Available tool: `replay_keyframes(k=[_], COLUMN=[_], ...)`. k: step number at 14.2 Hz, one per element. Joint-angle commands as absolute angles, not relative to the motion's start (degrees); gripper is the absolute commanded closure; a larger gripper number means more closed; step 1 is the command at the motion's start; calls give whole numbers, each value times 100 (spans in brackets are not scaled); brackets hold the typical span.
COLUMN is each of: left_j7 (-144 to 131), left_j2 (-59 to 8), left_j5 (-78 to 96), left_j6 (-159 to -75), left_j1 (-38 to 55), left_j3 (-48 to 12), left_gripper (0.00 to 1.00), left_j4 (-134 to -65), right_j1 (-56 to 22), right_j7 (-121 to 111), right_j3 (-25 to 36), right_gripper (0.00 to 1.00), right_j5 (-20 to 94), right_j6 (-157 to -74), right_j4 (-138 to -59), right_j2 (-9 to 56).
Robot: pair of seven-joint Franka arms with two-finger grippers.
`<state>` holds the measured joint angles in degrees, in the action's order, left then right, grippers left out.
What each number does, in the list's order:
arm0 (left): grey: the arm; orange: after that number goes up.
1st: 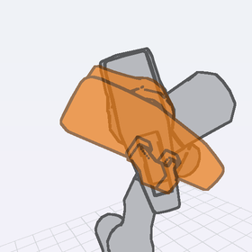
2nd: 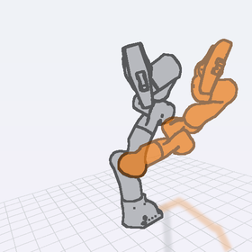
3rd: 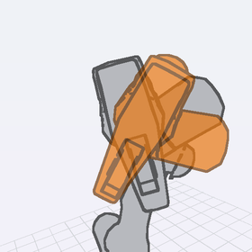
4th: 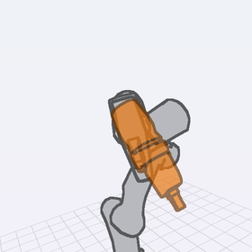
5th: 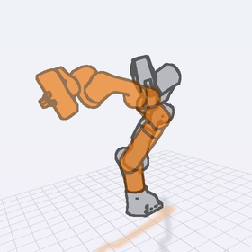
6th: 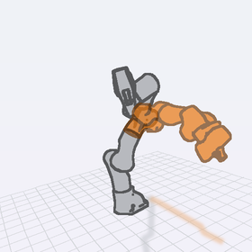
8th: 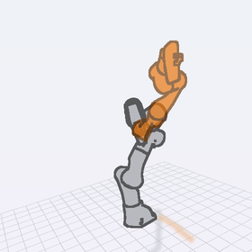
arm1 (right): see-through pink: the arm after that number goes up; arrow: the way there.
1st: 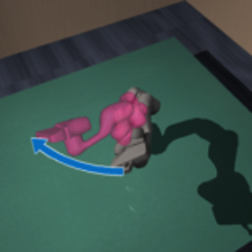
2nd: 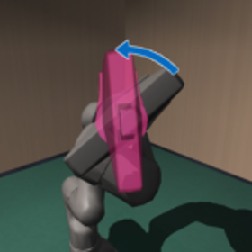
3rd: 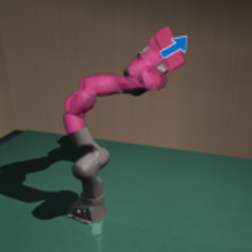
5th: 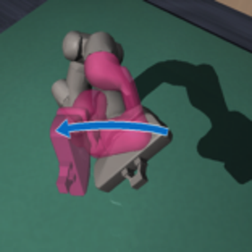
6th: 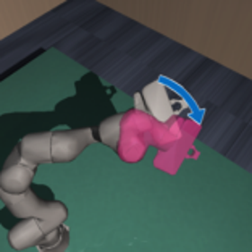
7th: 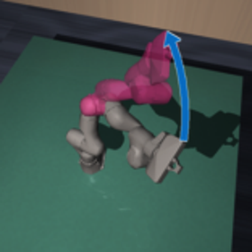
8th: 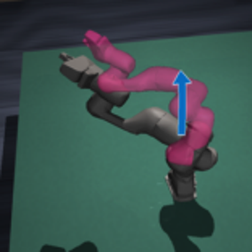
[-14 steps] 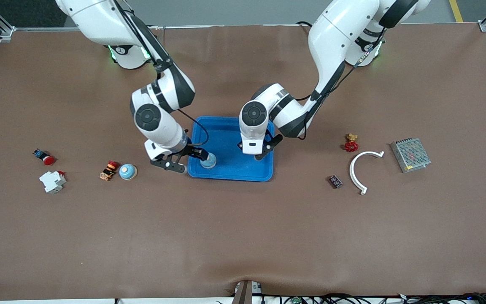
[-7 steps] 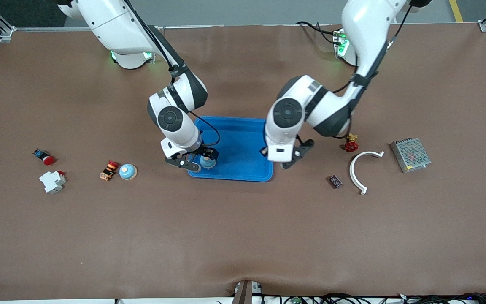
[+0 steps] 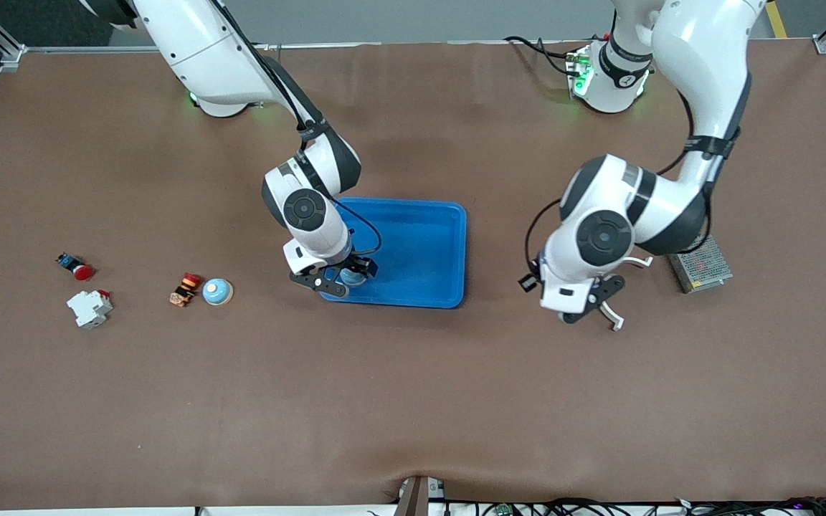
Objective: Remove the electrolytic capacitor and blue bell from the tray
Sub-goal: 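Grasp the second bell with the right gripper while the left gripper lifts the capacitor, then lower the capacitor beside the white arc while the right gripper carries the bell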
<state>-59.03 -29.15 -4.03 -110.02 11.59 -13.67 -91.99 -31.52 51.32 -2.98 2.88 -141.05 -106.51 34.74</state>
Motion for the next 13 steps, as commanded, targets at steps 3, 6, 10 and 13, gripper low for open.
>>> replay_keyframes(k=[3,6,10,13], left_j7=[-4625,-4237,-3929,-3920], left_j2=[-2812,-2961,-3076,-3278], left_j5=[-799,-1141,-1345,-1563], left_j6=[-10942,-11021,-11652,-12181], left_j1=[169,-184,-659,-870], left_j3=[-1406,-1406,-1415,-1406], left_gripper=[100,100,100,100], left_j4=[-9439,-9597,-10141,-10397], right_j1=[-3287,-3287,-3322,-3331], right_j7=[5370,5361,5353,5370], right_j3=[-229,-229,-229,-229], right_gripper=[0,0,62,100], right_j5=[149,141,18,9], right_j6=[-14054,-14045,-14036,-14001], right_j4=[-10407,-10345,-10327,-10327], right_j2=[3639,3682,3700,3691])
